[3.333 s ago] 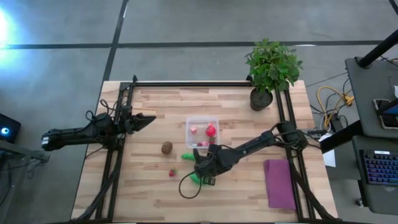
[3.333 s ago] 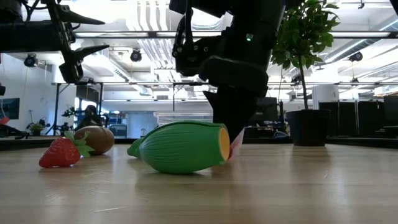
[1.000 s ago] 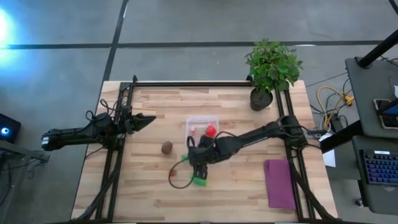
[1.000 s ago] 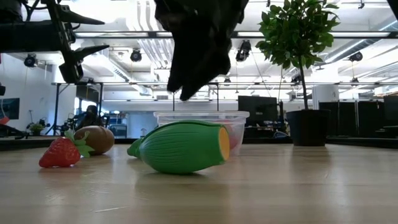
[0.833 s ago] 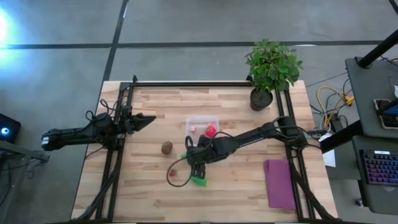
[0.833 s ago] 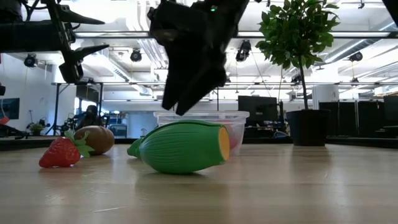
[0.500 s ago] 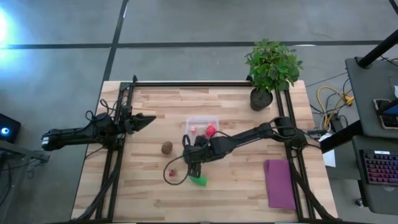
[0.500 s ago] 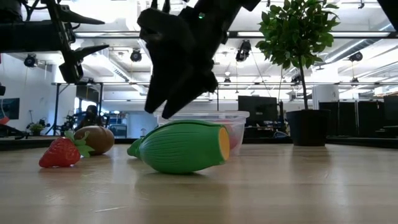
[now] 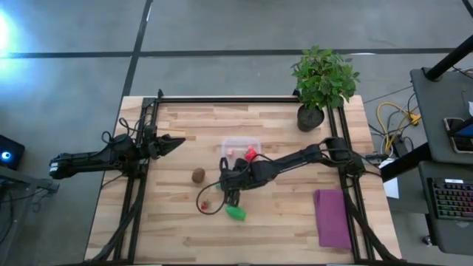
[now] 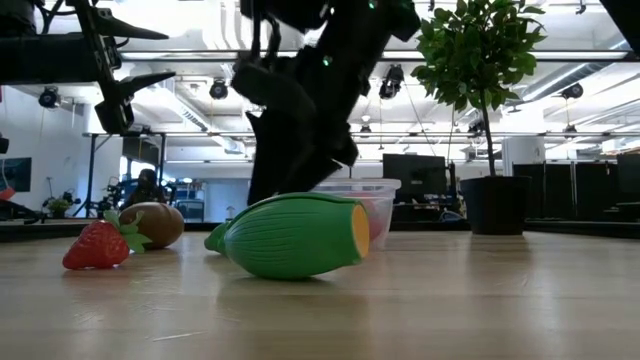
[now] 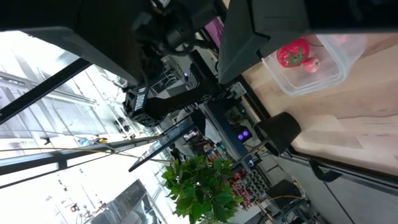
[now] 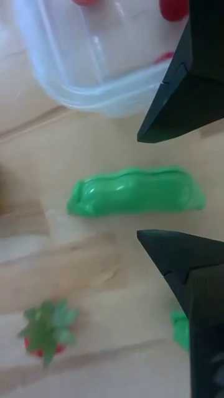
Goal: Pick and placing Produce into tupperware
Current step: Adjust the transparent bin on the table, then put the green corn into the transparent bin
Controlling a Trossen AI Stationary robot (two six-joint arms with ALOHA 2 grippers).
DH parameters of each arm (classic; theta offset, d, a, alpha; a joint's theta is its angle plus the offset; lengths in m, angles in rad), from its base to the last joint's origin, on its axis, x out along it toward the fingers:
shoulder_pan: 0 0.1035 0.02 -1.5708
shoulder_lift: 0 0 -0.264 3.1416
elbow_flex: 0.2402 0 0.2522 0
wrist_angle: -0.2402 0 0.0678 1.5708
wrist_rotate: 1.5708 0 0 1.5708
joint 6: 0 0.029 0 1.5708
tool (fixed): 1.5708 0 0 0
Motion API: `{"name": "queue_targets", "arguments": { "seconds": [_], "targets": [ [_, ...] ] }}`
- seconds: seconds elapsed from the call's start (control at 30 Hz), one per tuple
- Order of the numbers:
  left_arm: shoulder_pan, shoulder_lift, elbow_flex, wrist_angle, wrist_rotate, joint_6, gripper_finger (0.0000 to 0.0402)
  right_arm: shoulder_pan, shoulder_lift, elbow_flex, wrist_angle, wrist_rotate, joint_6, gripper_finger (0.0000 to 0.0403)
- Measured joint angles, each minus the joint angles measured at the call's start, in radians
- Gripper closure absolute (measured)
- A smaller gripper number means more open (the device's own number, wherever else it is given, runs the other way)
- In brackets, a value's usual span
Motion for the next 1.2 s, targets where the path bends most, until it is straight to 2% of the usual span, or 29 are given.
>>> {"name": "queue_targets", "arguments": {
  "seconds": [0.4, 0.63, 0.73, 0.93, 1.2],
  "targets": [
    [0.000, 0.000, 0.000, 0.000, 0.000, 0.000, 0.0201, -0.038, -0.002, -0.052, 0.024, 0.001, 0.056, 0.0170],
    [0.000, 0.000, 0.000, 0.000, 0.000, 0.000, 0.0201, -0.033, -0.001, -0.025, 0.019, -0.066, 0.086, 0.0170],
    [0.000, 0.000, 0.000, 0.000, 0.000, 0.000, 0.0201, -0.009, -0.009, 0.023, 0.020, -0.056, 0.069, 0.0170],
    [0.000, 0.000, 0.000, 0.000, 0.000, 0.000, 0.0201, 0.027, -0.057, 0.160, 0.004, 0.050, 0.025, 0.0170],
    [0.000, 0.000, 0.000, 0.000, 0.000, 0.000, 0.0201, 0.028, -0.065, 0.450, -0.208, 0.075, 0.005, 0.0170]
  ]
}}
